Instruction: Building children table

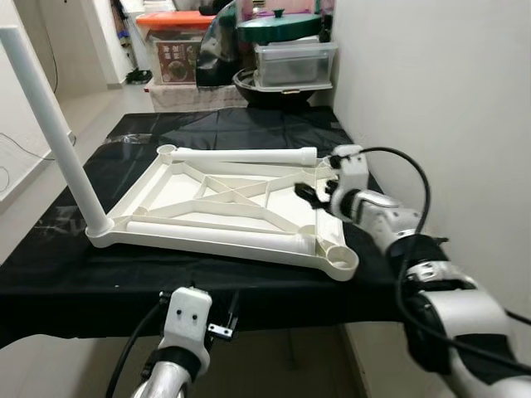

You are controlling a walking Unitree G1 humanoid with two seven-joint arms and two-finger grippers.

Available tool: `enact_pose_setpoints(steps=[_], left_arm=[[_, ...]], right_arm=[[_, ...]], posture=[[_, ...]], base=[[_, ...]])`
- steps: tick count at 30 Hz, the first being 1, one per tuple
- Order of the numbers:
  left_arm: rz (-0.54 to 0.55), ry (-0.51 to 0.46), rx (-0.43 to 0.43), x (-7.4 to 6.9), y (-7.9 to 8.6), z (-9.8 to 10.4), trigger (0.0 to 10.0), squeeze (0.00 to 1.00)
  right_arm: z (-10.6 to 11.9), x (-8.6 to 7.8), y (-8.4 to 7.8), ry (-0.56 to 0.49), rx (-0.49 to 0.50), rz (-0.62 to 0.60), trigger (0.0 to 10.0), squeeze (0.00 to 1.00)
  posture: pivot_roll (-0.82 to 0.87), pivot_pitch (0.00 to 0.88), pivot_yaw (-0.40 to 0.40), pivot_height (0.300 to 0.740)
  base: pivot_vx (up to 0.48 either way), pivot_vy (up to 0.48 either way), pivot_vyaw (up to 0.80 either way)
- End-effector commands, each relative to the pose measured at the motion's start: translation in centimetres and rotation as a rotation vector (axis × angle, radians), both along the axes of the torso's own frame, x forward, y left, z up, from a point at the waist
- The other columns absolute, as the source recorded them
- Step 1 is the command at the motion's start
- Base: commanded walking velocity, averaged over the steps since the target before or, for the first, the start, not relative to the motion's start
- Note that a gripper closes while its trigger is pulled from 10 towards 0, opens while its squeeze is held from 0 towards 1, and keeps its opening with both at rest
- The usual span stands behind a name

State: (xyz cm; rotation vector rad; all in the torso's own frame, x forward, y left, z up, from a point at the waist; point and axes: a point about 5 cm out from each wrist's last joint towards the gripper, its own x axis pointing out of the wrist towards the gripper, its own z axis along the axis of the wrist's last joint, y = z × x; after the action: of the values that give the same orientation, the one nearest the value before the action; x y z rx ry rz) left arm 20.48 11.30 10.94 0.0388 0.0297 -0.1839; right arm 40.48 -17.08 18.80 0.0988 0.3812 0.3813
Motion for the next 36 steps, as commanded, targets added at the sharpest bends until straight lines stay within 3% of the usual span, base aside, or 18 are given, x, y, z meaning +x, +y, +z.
enact_pose_setpoints(steps=[1, 3, 8, 12, 15, 36], left_arm=[[-0.003, 0.004, -0.015, -0.3, -0.1, 0.1, 10.0, 0.00], [-0.005, 0.005, -0.017, -0.6, -0.1, 0.1, 10.0, 0.00], [-0.006, 0.021, -0.022, -1.2, -0.2, 0.0, 10.0, 0.00], [-0.006, 0.027, -0.020, -1.3, -0.2, 0.0, 10.0, 0.00], [-0.005, 0.029, -0.020, -1.3, -0.2, 0.0, 10.0, 0.00], [-0.004, 0.028, -0.025, -1.4, -0.4, 0.1, 10.0, 0.00]], right_arm=[[-0.1, -0.1, 0.0, 0.034, 0.002, 0.032, 10.0, 0.00], [-0.2, -0.4, -0.6, 0.058, 0.020, 0.054, 10.0, 0.00], [0.2, -1.6, -2.4, 0.166, 0.250, 0.194, 10.0, 0.00], [-0.6, -2.5, -4.3, 0.264, 0.332, 0.141, 10.0, 0.00], [-1.0, -2.8, -4.5, 0.295, 0.361, 0.137, 10.0, 0.00], [-3.3, -3.8, -2.4, 0.465, 0.403, 0.192, 10.0, 0.00]], posture=[[0.02, 0.013, -0.013, 0.740], [0.02, 0.018, -0.013, 0.740], [0.01, 0.032, -0.005, 0.740], [0.01, 0.032, -0.005, 0.740], [0.00, 0.022, 0.002, 0.740], [0.00, 0.028, -0.011, 0.740]], base=[[0.000, 0.000, 0.00], [0.000, 0.000, 0.00], [0.000, 0.000, 0.00], [0.000, 0.000, 0.00], [0.000, 0.000, 0.00], [0.000, 0.000, 0.00]])
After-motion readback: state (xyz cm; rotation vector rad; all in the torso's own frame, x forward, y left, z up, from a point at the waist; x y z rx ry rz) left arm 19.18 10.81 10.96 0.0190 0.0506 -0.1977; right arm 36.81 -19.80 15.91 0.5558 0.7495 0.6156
